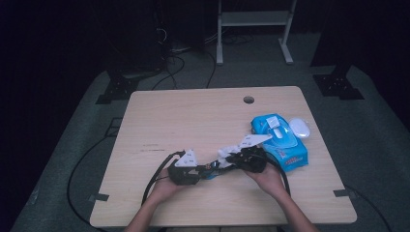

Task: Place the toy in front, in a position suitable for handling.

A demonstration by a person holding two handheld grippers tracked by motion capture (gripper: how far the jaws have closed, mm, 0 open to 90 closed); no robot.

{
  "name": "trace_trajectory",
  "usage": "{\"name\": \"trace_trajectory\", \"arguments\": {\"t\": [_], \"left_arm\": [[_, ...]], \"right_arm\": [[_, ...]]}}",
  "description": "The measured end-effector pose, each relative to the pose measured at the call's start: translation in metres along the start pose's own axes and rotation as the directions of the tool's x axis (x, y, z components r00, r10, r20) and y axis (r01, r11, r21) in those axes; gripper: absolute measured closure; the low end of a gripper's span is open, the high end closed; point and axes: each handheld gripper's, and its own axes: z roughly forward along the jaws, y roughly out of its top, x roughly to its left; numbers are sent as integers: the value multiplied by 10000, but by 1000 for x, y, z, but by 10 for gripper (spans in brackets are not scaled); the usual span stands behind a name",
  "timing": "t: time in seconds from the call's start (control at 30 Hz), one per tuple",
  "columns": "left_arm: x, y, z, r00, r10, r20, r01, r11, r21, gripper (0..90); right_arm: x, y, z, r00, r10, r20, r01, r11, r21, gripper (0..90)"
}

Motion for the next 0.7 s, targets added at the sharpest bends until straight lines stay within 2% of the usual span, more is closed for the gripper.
{"name": "trace_trajectory", "arguments": {"t": [0.1,0.17,0.23,0.3,0.43,0.5,0.57,0.7], "left_arm": [[0,0,0,10000,12,-1,-12,10000,10,699],[0,0,-1,10000,3,-4,-3,10000,20,700],[1,0,-1,10000,51,-7,-51,10000,49,699],[1,0,-1,10000,34,-8,-34,10000,43,699],[0,0,0,10000,8,-24,-8,10000,23,699],[0,0,0,10000,19,-20,-19,10000,18,699],[0,0,0,10000,23,-22,-22,10000,12,699],[1,0,0,10000,23,-23,-23,10000,0,699]], "right_arm": [[12,9,13,9986,-463,-267,465,9989,99,850],[12,9,14,9983,-565,-117,567,9982,212,849],[4,7,10,9992,-408,18,408,9990,191,850],[-6,4,2,9992,-205,347,196,9995,243,850],[-26,-7,-16,9965,345,761,-360,9992,187,850],[-31,-11,-22,9942,430,989,-458,9986,254,850],[-35,-14,-26,9933,537,1026,-567,9980,266,850],[-33,-12,-25,9950,416,909,-442,9987,267,850]]}}
